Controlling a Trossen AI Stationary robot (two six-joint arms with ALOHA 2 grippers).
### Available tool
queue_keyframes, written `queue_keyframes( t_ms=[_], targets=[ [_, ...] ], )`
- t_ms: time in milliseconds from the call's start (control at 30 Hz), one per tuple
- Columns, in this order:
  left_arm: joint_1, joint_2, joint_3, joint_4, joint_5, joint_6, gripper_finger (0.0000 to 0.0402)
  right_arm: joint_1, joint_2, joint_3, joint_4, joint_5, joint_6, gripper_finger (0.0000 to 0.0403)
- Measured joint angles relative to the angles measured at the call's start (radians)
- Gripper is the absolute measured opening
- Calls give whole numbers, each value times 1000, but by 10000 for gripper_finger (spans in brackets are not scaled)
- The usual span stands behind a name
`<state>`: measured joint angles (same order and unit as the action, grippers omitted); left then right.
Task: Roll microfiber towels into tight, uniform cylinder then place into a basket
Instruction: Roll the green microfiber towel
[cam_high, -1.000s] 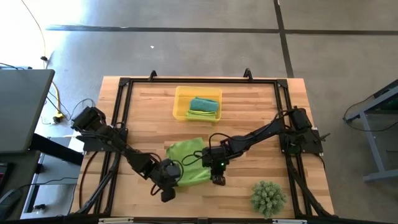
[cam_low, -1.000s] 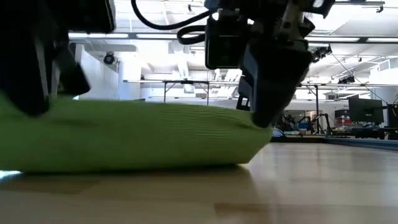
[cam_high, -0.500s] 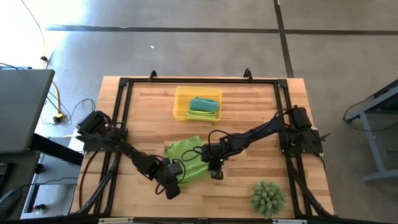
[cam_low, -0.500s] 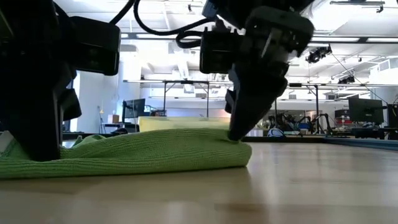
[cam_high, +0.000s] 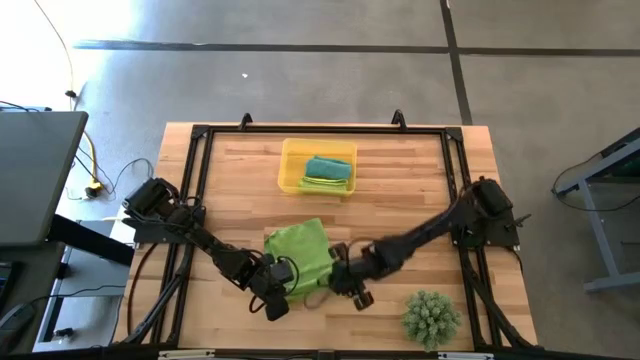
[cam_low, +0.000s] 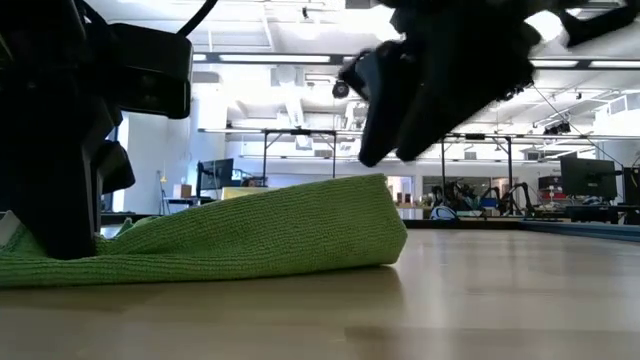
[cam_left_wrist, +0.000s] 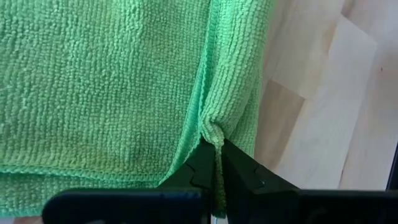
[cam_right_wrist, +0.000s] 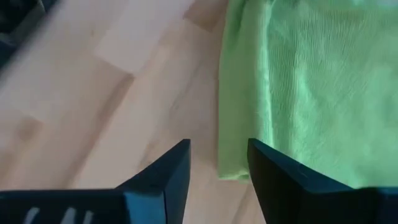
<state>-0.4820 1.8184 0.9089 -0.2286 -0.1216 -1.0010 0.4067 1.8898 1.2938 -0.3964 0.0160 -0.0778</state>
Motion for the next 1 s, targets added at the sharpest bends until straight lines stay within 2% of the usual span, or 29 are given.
queue_keyframes(
  t_ms=[133,233,400,667,800,1000],
  targets=[
    [0,0,-2,5,-1,9,8,73,45,-1,77,165,-85,144],
    [0,0,-2,6,1,17,8,96,94,0,139,214,-87,142],
    [2,0,-3,12,2,12,8,86,155,-1,131,317,-61,142],
    [2,0,-3,13,2,9,8,81,160,26,68,275,36,142],
    [4,0,-3,13,6,9,8,100,159,88,-1,274,13,142],
    [4,0,-3,14,5,9,8,98,156,114,21,330,-71,142]
  ],
)
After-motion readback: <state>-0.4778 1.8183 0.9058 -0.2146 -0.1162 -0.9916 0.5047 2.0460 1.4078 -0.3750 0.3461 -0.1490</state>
